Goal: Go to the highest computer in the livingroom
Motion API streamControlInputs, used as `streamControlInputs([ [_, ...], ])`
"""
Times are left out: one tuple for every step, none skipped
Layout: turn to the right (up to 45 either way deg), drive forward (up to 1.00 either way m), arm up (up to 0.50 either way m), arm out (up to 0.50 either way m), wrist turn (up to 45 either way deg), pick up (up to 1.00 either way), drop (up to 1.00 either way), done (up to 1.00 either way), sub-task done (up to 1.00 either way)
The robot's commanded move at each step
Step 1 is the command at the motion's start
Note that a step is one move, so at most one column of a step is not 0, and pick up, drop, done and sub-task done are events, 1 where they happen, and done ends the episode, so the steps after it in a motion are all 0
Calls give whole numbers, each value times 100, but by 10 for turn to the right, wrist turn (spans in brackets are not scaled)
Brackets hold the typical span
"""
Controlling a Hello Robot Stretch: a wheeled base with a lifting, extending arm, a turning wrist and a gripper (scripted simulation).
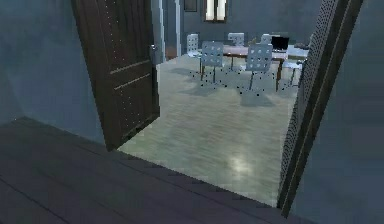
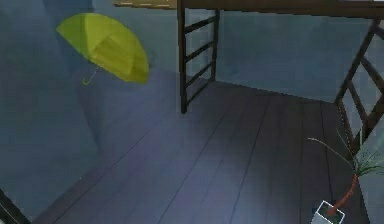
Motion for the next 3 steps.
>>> streamControlInputs([
  [0,100,0,0,0,0,0,0,0],
  [90,0,0,0,0,0,0,0,0],
  [0,10,0,0,0,0,0,0,0],
])
